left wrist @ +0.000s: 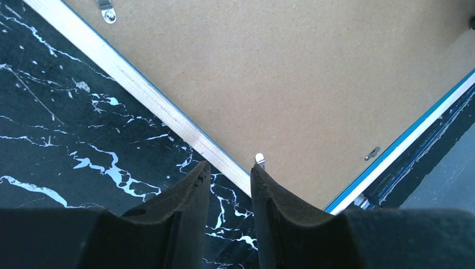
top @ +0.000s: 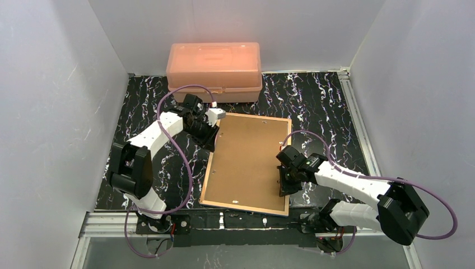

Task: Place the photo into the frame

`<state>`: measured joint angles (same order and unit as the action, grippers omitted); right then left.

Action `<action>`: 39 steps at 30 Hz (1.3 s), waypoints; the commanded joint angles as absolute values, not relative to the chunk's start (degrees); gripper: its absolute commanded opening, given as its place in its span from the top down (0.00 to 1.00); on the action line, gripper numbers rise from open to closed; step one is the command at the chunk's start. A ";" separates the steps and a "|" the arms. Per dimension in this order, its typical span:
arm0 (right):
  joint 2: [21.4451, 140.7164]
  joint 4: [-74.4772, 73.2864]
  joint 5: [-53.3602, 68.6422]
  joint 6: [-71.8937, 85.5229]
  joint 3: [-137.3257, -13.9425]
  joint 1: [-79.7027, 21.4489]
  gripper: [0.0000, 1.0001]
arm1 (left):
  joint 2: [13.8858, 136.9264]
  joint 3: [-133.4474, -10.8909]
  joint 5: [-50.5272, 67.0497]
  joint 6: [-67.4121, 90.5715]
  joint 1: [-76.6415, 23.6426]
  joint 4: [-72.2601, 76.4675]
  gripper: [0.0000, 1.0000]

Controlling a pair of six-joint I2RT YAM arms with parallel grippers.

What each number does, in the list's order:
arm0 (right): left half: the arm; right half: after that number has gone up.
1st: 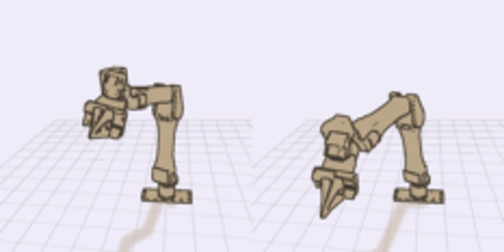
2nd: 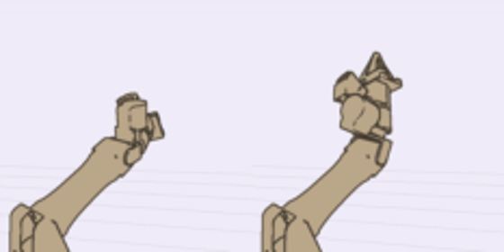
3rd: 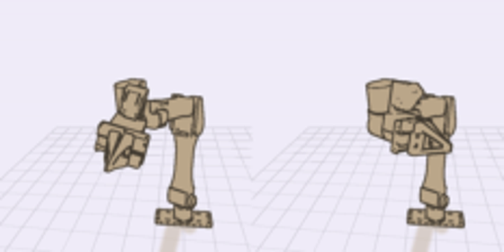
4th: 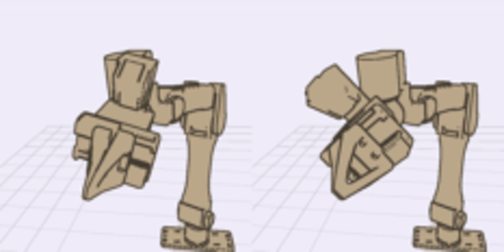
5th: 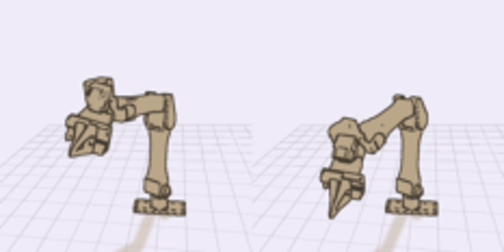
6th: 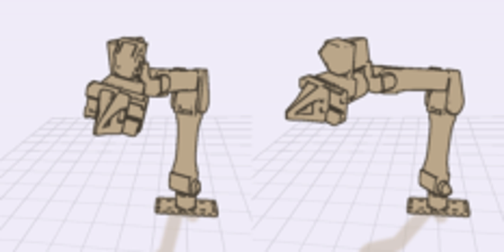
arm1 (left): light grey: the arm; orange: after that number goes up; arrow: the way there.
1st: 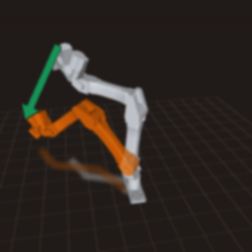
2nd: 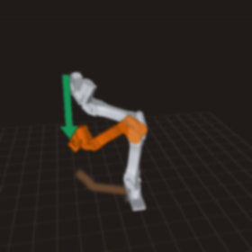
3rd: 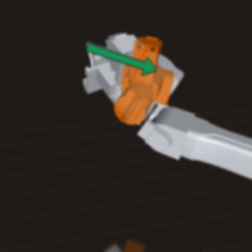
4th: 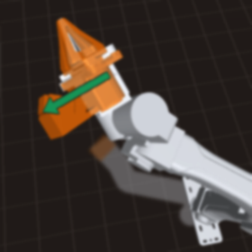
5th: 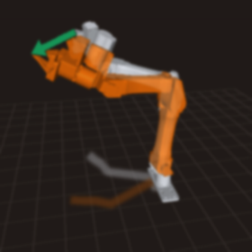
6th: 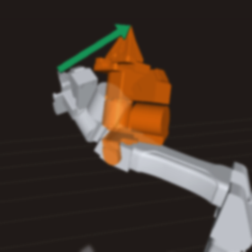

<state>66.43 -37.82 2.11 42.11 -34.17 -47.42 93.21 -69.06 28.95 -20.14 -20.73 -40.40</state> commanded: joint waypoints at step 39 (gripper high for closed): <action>81.06 -21.03 6.23 32.32 -51.24 -55.02 0.77 | 87.24 -61.77 33.12 -26.69 -16.44 -46.85 0.70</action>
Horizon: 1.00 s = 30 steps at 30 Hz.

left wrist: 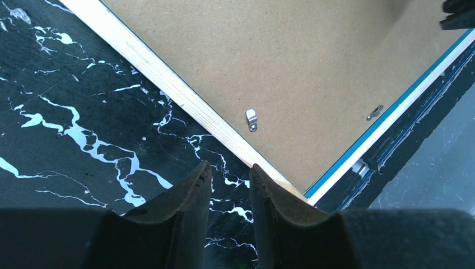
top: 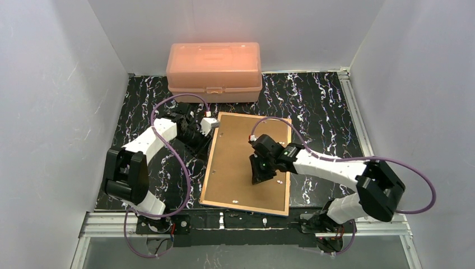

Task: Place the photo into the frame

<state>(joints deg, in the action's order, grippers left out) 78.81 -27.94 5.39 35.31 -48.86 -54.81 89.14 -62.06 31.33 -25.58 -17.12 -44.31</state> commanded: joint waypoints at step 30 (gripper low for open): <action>103.89 23.20 19.42 40.67 -53.17 -56.68 0.57 | 98.46 -58.13 37.70 -10.64 -14.41 -40.12 0.83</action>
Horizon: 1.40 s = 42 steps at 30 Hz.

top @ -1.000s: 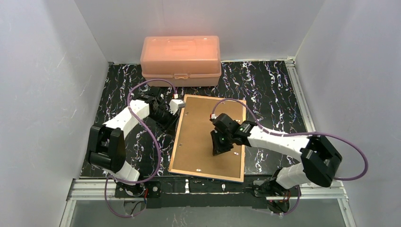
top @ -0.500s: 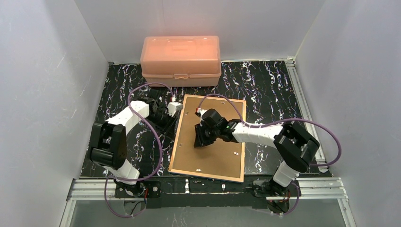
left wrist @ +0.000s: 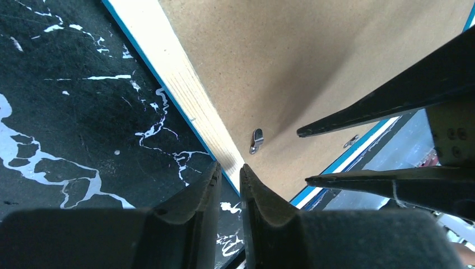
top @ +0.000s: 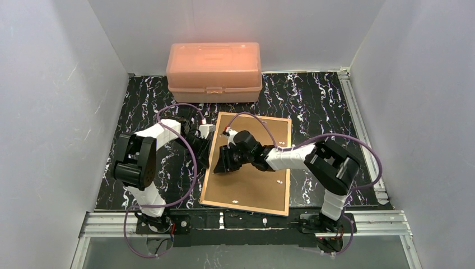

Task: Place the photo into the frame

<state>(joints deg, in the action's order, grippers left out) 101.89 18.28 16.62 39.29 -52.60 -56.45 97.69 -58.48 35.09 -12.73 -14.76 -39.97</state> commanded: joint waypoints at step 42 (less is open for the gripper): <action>109.28 31.44 11.24 44.80 -51.14 -59.49 0.59 | 99.33 -57.43 39.75 -10.98 -13.70 -39.57 0.91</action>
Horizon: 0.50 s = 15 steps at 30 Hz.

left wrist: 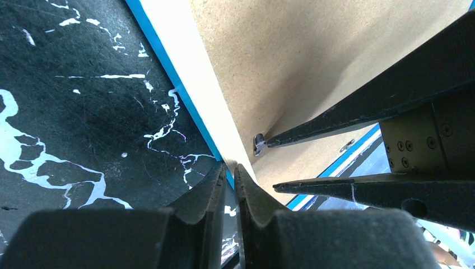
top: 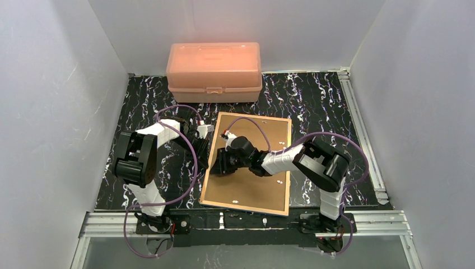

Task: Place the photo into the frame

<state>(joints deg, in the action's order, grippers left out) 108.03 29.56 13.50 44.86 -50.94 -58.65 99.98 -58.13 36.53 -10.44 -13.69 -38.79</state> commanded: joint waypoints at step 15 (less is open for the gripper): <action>111.46 32.13 11.62 44.05 -53.28 -60.17 0.60 | 99.21 -57.22 40.10 -11.60 -13.71 -39.73 0.91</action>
<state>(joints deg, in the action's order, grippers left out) 109.21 31.62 12.01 45.21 -51.35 -59.44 99.98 -57.78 36.71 -10.98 -13.61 -38.81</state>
